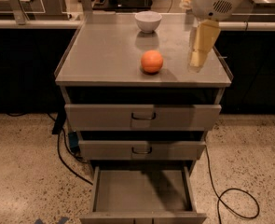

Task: Place orange into bottom drawer

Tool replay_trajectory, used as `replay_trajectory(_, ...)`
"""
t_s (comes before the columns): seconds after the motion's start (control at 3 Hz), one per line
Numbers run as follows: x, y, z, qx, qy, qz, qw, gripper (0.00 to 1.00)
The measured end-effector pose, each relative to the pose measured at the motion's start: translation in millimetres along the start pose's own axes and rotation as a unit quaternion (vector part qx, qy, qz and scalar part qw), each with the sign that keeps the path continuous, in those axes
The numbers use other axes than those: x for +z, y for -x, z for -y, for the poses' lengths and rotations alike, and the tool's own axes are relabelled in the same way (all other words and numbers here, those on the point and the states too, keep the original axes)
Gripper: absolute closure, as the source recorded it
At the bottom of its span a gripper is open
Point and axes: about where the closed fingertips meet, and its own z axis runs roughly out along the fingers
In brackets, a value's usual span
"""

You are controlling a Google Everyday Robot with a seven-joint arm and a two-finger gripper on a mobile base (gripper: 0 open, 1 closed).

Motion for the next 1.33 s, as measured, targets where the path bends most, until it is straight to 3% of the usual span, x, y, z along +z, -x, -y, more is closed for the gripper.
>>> replay_trajectory(0.33, 32.5, -1.1, 18.8, 0.013, -0.007, 0.045, 0.9989, 0.0)
replay_trajectory(0.67, 86.6, -15.2, 42.7, 0.023, 0.008, 0.052, 0.9984, 0.0)
replay_trajectory(1.33, 95.1, -9.3, 47.5, 0.016, 0.01, 0.058, 0.9982, 0.0)
